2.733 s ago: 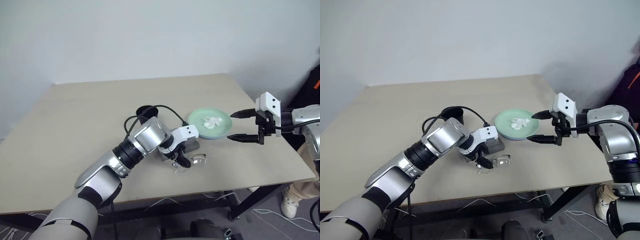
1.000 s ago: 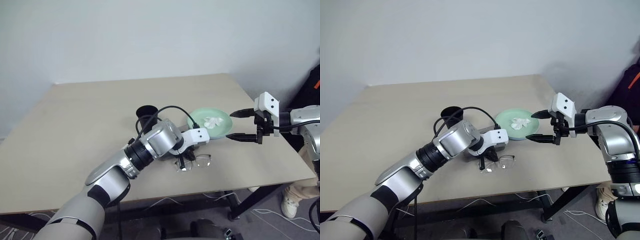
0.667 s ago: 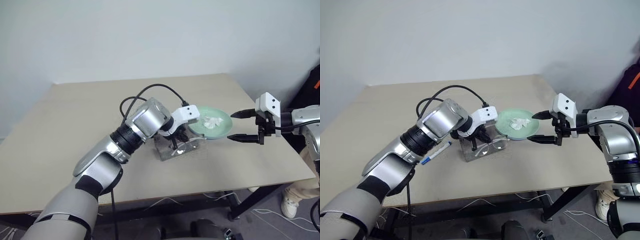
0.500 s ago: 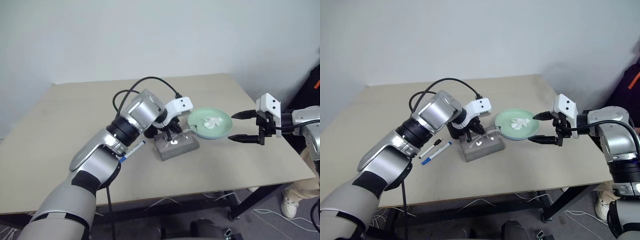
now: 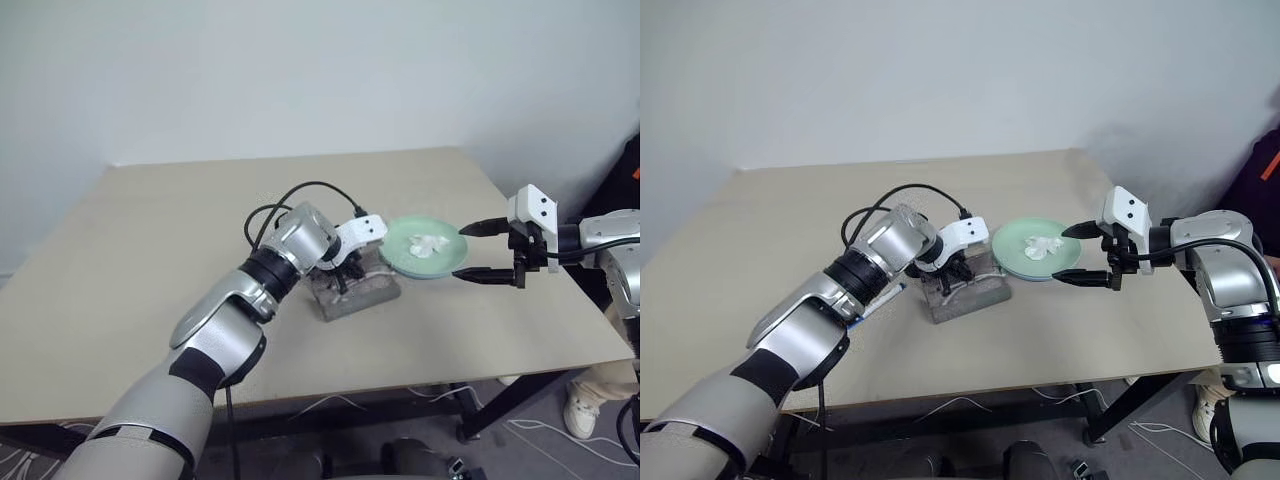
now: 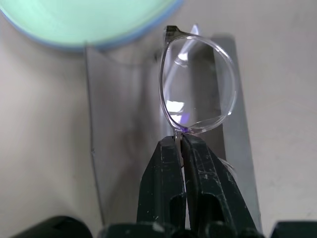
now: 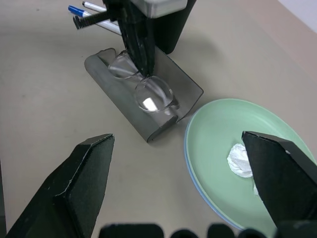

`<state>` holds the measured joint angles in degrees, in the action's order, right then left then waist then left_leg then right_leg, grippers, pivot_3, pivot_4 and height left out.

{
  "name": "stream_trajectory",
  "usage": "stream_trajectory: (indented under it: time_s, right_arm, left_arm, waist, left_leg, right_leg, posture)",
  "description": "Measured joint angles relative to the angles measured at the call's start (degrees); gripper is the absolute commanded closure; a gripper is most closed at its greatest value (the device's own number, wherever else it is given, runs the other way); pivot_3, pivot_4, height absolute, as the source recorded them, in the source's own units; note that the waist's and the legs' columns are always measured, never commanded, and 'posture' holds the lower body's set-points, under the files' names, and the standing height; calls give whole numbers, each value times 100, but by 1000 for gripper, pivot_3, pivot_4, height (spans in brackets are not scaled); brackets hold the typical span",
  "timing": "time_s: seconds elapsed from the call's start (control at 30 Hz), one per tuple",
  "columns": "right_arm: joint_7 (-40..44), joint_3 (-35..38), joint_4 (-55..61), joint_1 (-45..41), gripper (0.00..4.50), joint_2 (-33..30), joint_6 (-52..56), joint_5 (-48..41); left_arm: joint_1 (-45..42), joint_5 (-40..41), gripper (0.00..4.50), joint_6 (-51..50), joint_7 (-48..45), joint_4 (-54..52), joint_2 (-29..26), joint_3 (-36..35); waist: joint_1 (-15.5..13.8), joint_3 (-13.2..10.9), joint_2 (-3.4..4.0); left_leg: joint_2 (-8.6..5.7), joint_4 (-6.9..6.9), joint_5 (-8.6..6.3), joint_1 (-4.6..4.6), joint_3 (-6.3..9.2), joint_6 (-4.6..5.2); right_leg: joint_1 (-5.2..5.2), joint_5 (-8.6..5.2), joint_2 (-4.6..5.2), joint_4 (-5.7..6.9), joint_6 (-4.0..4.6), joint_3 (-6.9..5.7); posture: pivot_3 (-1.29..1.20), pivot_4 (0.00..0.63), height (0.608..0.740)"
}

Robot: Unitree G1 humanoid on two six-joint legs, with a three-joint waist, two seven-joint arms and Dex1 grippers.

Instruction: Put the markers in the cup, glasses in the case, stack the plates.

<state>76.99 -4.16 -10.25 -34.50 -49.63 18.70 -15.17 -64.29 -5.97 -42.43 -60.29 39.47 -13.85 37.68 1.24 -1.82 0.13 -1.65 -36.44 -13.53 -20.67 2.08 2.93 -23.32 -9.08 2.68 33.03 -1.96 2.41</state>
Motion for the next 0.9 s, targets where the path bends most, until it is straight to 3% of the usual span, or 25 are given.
stream_trajectory:
  time_s: [0.9]
  right_arm:
    - [2, -2, 38, -46, 0, 63, 15, -37]
  left_arm:
    - [-74, -433, 4473, 249, 205, 849, 363, -336]
  waist:
    - [-4, 1, 1]
  left_leg:
    - [-2, -3, -1, -2, 1, -1]
  right_leg:
    - [2, 3, 1, 0, -6, 0]
  posture:
    - [0, 0, 727]
